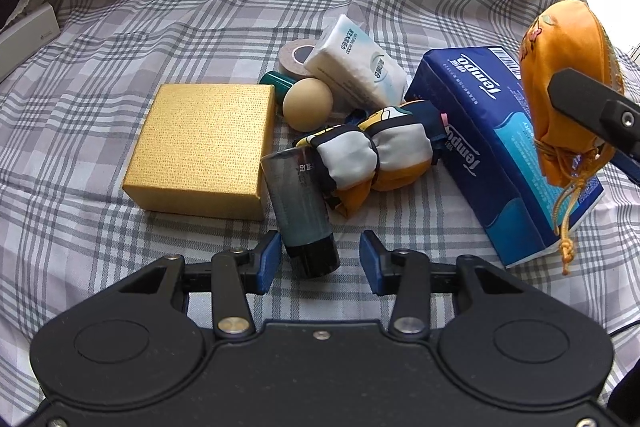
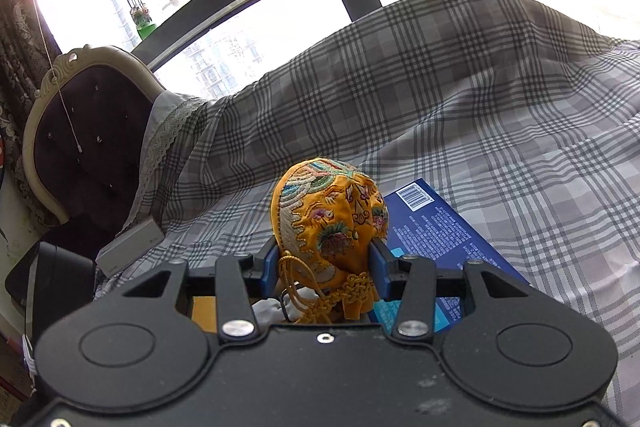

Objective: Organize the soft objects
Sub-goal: 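Grasp the dark glass jar with the left gripper while the right holds the pouch, then carry the jar in the left gripper while the right carries the pouch toward the tray, then open the left gripper over the tray while the right gripper releases the pouch, then move both open tools from the tray back toward the item pile, then lower the open right gripper toward the penguin plush, then close the right gripper on the penguin plush, then lift the penguin plush with the right gripper while the left grasps the beige tape roll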

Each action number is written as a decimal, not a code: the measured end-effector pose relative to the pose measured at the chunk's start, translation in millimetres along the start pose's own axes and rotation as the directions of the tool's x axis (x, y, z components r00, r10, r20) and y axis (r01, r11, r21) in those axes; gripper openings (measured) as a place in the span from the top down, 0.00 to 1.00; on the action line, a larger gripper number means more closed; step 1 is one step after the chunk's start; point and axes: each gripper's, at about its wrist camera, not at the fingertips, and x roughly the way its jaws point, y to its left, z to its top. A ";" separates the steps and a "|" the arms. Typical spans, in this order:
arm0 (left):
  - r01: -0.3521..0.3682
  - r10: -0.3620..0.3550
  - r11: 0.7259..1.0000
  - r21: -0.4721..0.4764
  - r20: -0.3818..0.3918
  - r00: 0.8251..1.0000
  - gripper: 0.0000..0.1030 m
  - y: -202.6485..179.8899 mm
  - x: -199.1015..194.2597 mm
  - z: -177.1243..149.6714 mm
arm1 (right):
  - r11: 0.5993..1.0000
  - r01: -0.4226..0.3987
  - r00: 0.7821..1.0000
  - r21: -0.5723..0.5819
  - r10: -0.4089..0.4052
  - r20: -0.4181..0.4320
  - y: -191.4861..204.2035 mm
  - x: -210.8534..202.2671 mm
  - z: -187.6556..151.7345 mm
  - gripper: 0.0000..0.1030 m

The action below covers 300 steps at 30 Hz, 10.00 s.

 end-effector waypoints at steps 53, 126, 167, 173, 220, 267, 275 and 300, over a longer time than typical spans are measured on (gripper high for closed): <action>0.020 -0.020 0.999 -0.034 -0.017 1.000 0.72 19.1 -19.3 -12.7 | 0.997 0.067 0.998 0.025 -0.067 0.012 -11.1 3.4 -7.2 0.57; 0.062 -0.063 0.993 -0.104 -0.006 0.998 0.62 120.8 -104.2 -91.4 | 0.999 -0.007 0.984 -0.042 0.000 -0.176 66.9 -125.5 -95.8 0.57; 0.023 -0.024 0.998 -0.061 -0.029 0.999 0.62 111.9 -99.3 -102.2 | 0.991 0.057 0.950 -0.120 -0.091 -0.298 82.3 -103.3 -106.8 0.53; 0.014 -0.014 0.999 -0.041 -0.014 1.000 0.62 108.6 -99.7 -94.9 | 0.992 0.070 0.945 -0.107 -0.101 -0.310 78.1 -98.7 -108.7 0.53; -0.014 0.020 0.999 -0.045 0.155 0.988 0.61 104.1 -40.9 55.9 | 0.960 0.116 0.956 -0.254 -0.177 -0.235 84.4 42.3 -17.2 0.53; 0.014 -0.001 0.996 -0.086 0.156 0.988 0.61 158.1 -6.0 77.4 | 0.835 0.510 0.816 0.206 -0.395 -0.421 61.5 177.3 -13.2 0.36; 0.012 0.001 0.997 -0.081 0.152 0.988 0.61 156.9 -4.2 75.9 | 0.801 0.568 0.784 0.191 -0.454 -0.424 54.5 182.9 -16.2 0.09; 0.006 0.007 0.995 -0.095 0.136 0.991 0.61 160.8 3.1 75.5 | 0.889 0.399 0.849 0.225 -0.266 -0.456 62.6 162.9 -11.3 0.59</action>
